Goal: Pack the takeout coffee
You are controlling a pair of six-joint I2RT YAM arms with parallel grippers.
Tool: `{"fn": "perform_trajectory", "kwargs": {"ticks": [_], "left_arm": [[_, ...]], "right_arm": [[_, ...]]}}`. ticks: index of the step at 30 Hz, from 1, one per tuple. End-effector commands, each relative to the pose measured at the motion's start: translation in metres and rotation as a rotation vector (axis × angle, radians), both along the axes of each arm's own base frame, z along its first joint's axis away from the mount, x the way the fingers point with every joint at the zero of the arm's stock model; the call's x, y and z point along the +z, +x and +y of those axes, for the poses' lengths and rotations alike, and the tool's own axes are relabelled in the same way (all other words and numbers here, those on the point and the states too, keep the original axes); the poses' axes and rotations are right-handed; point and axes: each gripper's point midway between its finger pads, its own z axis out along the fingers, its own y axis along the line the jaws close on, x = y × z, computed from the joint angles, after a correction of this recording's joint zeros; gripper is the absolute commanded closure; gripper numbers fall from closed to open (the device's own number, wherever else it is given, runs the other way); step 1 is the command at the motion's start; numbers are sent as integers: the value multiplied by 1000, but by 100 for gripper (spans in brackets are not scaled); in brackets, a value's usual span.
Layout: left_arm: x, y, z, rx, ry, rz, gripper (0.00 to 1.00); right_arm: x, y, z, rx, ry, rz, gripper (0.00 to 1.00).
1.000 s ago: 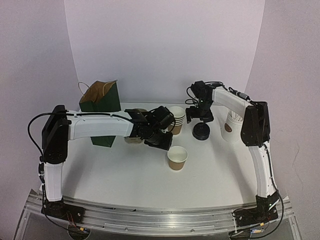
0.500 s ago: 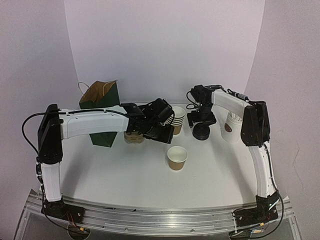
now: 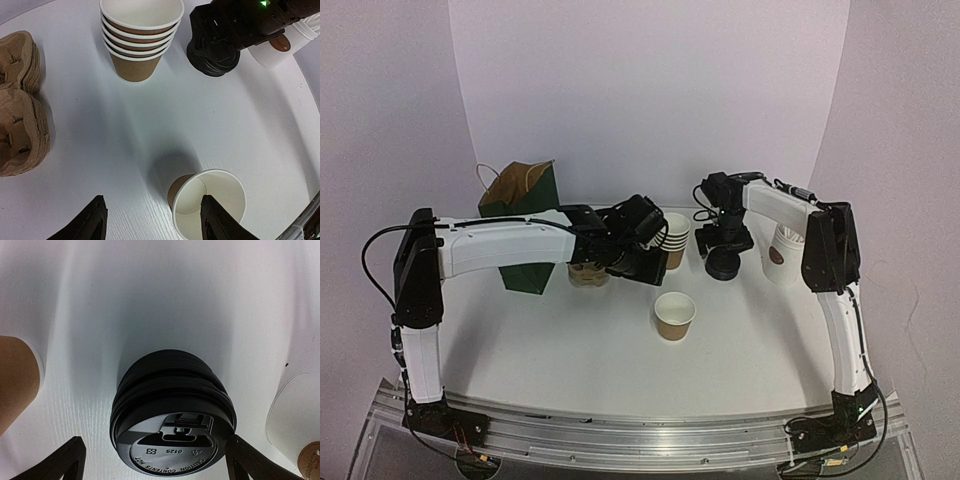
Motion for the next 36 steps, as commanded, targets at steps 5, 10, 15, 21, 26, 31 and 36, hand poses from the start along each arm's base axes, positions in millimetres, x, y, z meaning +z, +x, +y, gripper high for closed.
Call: {"fn": "perform_trajectory", "kwargs": {"ticks": [5, 10, 15, 21, 26, 31, 36], "left_arm": [[33, 5, -5, -5, -50, -53, 37], [33, 6, -5, -5, -45, -57, 37], [31, 6, -7, -9, -41, -56, 37], [29, 8, -10, -17, -32, -60, 37], [26, 8, -12, -24, -26, -56, 37], [27, 10, -13, -25, -22, -60, 37], [26, 10, -14, -24, -20, -61, 37]], "right_arm": [[36, 7, -2, -6, 7, -79, 3], [32, 7, -10, -19, -34, -80, 2], [30, 7, -10, -19, -37, -78, 2], [17, 5, -12, -18, -53, -54, 2], [15, 6, -13, -22, -55, -56, 2], [11, 7, -13, -32, -41, -48, 4], [9, 7, -16, -41, -33, -43, 7]]}}
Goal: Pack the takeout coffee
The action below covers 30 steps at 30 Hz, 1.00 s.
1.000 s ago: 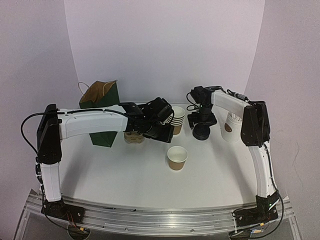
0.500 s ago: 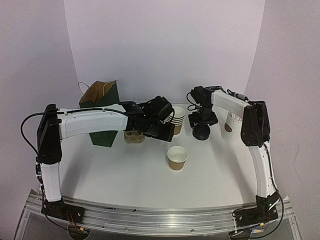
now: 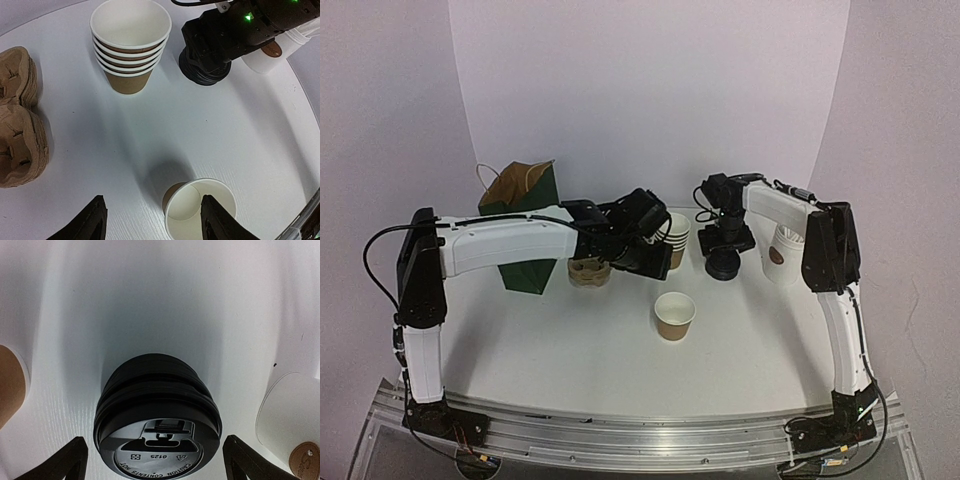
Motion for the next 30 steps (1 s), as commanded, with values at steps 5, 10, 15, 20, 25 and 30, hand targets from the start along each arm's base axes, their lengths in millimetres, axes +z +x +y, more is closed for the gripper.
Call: {"fn": "perform_trajectory", "kwargs": {"ticks": [5, 10, 15, 20, 25, 30], "left_arm": [[11, 5, -6, -4, -2, -28, 37], [11, 6, -7, -5, 0, -33, 37], [11, 7, -8, -9, 5, -34, 37], [12, 8, -9, -10, 3, -36, 37], [12, 9, -11, -16, 5, -37, 37], [12, 9, -12, -21, 8, -40, 37]], "right_arm": [[7, 2, -6, -24, 22, -12, 7], [5, 1, -6, -25, 29, -6, 7], [2, 0, -6, -31, 42, 2, 9], [3, 1, -6, -32, 48, -1, 15], [5, 2, -6, -33, 53, -6, 16], [11, 2, -7, -34, 52, -18, 17]]}}
